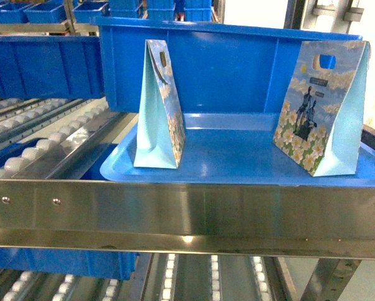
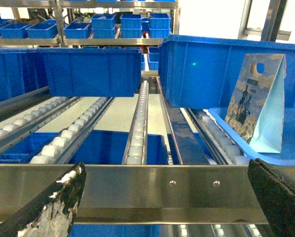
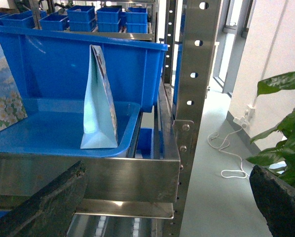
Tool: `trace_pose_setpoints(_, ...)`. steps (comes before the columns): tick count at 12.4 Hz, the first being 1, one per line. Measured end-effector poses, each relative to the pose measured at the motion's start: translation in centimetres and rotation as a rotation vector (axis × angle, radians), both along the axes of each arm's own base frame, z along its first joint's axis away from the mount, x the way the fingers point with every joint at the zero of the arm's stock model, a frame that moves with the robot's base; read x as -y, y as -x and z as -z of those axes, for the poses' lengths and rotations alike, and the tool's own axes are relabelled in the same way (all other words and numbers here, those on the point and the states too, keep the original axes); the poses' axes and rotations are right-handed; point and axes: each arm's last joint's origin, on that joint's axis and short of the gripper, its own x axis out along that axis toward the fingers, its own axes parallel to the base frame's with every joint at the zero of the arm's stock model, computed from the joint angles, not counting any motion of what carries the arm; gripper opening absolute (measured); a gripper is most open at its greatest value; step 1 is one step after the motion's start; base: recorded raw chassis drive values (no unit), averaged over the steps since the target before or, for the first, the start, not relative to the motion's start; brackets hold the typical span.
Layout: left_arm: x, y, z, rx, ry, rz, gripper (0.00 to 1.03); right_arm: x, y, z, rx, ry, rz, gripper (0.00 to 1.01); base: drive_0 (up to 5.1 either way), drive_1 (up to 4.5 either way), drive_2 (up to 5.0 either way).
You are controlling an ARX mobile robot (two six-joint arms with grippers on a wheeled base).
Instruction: Move flower gift bag to table near conveyor
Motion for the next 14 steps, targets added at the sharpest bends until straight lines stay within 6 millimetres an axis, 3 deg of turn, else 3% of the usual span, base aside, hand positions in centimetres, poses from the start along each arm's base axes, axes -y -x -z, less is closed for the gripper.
trace_pose_setpoints(11, 0.0, 0.0, -0.2, 0.019, 0.008, 0.015, 0.98, -0.2, -0.2, -0.5, 0.049, 0.008, -0.015, 0.98, 0.0, 0.00, 0.0)
trace_pose_setpoints(13, -0.4, -0.6, -0.8, 0.067, 0.013, 0.014, 0.98, -0.6, -1.3, -0.9, 0.065, 0.023, -0.047, 0.98, 0.0, 0.00, 0.0)
trace_pose_setpoints(14, -1.5, -2.2, -1.4, 0.113, -0.005, 0.025, 0.98, -1.0, -3.2, -1.1, 0.064, 0.026, -0.057, 0.98, 0.0, 0.00, 0.0)
